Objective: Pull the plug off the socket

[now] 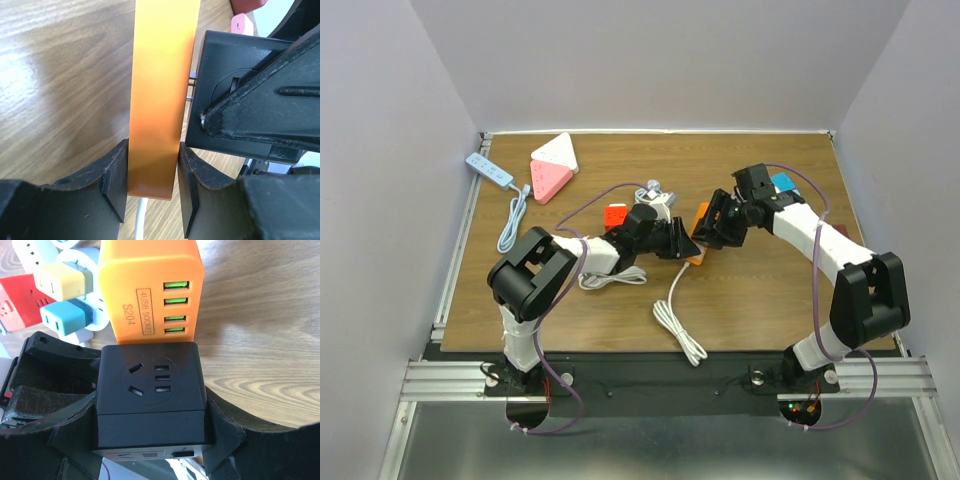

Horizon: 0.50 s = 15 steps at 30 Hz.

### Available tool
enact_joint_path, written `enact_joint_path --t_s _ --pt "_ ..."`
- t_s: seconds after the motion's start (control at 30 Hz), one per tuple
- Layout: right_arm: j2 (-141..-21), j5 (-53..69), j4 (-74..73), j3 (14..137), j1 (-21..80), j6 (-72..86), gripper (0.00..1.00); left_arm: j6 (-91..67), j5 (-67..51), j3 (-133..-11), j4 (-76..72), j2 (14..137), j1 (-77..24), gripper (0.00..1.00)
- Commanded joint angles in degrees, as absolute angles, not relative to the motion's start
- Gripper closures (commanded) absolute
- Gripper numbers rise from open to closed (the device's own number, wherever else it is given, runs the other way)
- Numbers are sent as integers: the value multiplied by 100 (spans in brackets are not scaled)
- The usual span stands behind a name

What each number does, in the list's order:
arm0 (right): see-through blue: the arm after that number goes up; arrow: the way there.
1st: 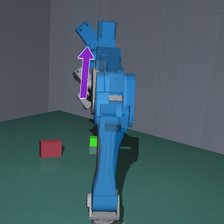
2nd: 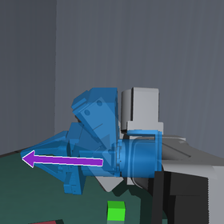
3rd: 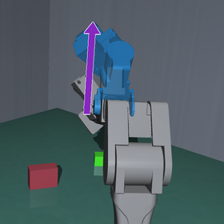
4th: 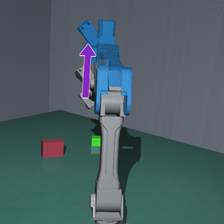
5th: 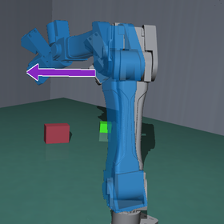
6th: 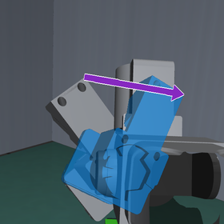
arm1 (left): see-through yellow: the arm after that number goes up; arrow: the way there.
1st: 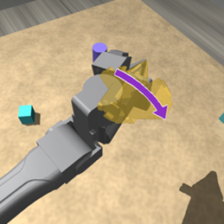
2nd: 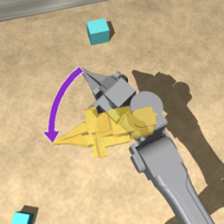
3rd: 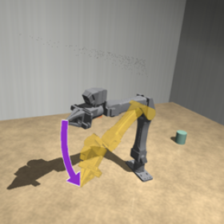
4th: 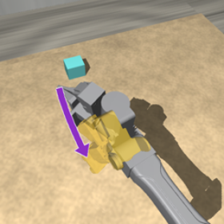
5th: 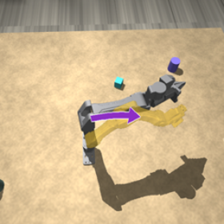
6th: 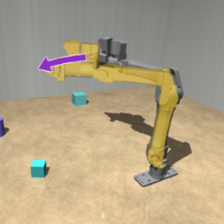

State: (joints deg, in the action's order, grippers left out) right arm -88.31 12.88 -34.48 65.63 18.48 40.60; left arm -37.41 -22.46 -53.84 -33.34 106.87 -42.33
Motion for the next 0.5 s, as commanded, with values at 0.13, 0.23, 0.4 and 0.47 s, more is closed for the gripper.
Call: enact_joint_path --t_s 0.13,0.23,0.4,0.47 --pt "-7638 685 -4892 7997 1556 3622 100 -3683 -703 -4764 -2056 11004 -3498 100" --pt "-7611 791 -5333 8419 1529 3437 99 -3639 -756 -4781 -2039 11109 -3437 100" --pt "-7725 1089 -5879 8999 1433 3349 99 -3604 -826 -4825 -2048 11267 -3410 100" --pt "-7857 1212 -6212 9315 1406 3270 100 -3577 -809 -4834 -2039 11294 -3401 100"
